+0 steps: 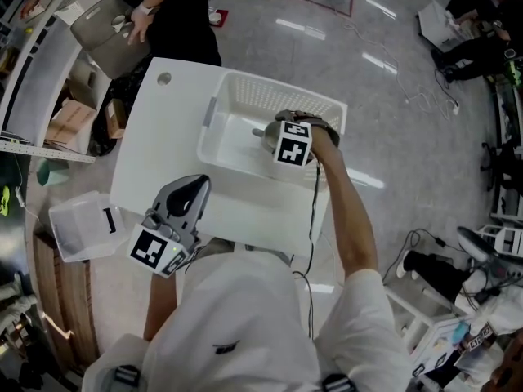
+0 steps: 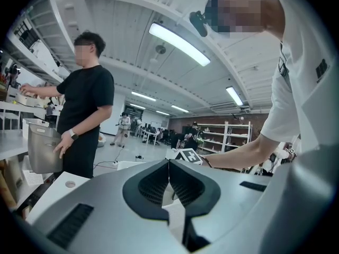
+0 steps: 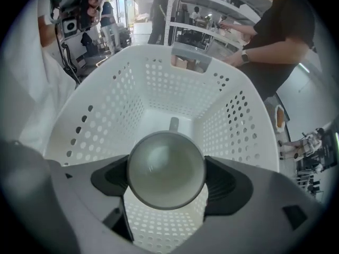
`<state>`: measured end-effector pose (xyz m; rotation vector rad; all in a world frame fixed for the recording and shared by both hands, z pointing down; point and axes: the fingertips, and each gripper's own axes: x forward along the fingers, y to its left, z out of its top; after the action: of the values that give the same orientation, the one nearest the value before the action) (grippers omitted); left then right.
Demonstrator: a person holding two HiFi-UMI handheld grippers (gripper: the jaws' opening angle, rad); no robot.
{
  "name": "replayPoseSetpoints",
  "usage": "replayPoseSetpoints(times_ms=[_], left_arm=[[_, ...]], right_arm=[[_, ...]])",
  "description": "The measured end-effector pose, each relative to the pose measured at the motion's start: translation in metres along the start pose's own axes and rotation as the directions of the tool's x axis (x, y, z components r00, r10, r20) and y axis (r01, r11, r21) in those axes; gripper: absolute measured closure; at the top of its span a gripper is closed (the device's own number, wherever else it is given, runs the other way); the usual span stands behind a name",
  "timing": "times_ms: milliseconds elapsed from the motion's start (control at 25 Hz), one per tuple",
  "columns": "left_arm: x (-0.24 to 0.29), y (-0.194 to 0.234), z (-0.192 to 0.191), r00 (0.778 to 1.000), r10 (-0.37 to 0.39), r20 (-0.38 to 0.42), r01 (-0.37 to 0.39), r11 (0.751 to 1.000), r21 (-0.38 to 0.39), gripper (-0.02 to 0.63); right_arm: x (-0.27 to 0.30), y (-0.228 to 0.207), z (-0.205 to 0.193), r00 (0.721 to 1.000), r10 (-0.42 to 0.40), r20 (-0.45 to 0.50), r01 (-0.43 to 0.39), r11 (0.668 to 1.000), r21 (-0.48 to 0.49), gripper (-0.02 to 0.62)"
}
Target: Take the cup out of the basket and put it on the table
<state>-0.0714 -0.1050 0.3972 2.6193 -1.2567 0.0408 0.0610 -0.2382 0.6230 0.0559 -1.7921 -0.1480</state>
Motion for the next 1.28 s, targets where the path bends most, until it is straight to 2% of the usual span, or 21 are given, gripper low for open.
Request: replayPoseSetpoints(times_ms=[560, 1280], left_arm=[[-0.006, -0.01, 0.0, 0.999, -0.039, 0.01, 0.039, 0.999, 0.009, 0.595], [-0.012, -0.013, 0.0, 0.998, -0.069, 0.014, 0.069, 0.997, 0.019, 0.595]], right_arm=[[-0.067, 0.003, 0.016, 0.999, -0.052, -0.004, 0.052, 0.998, -0.034, 0.169], [-0.157, 0.019, 0.047, 0.987, -0.156, 0.036, 0.159, 0.98, -0.116, 0.169]])
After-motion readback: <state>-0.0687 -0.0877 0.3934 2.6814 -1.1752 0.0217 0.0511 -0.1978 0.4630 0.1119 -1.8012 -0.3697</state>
